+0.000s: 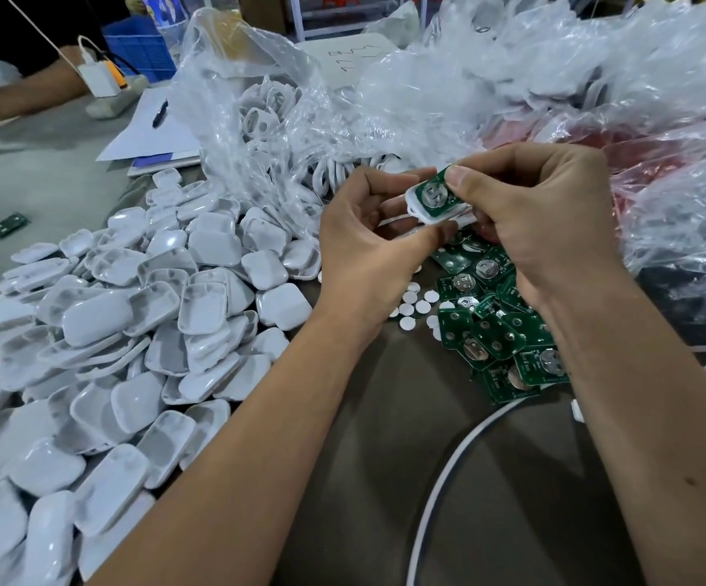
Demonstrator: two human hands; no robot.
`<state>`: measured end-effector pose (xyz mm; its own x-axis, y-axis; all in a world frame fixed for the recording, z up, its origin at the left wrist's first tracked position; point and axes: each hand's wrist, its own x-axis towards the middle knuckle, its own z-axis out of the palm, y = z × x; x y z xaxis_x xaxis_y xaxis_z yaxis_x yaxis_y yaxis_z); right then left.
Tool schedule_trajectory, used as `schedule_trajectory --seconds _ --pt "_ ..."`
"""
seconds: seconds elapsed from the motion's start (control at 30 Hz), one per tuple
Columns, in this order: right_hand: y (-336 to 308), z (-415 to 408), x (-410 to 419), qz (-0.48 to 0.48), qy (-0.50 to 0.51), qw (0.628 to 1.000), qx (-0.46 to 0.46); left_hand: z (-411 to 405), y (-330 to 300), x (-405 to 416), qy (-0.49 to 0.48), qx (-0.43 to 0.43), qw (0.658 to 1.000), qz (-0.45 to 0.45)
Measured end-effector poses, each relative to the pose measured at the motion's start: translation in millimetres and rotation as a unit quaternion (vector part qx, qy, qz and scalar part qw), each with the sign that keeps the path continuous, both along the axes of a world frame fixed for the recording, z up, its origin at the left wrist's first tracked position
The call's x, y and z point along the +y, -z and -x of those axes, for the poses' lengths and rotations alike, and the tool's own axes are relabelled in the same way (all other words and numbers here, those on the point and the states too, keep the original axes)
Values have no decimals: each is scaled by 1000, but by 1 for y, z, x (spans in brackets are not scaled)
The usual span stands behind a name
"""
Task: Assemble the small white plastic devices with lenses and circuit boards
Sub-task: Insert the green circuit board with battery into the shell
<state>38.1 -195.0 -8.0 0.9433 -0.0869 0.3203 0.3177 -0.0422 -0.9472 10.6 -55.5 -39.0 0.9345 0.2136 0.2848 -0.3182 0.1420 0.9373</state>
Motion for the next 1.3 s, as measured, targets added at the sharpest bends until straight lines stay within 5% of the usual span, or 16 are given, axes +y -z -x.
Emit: schedule_trajectory --seconds 0.5,0.8,1.3 --pt "1 -1 3 137 48 989 -42 -3 2 2 -8 2 1000 3" --pt "4 -3 1 143 43 989 -22 -4 3 5 3 -10 1000 -2" --pt "0 1 -4 176 -24 983 -50 -9 4 24 137 26 989 38"
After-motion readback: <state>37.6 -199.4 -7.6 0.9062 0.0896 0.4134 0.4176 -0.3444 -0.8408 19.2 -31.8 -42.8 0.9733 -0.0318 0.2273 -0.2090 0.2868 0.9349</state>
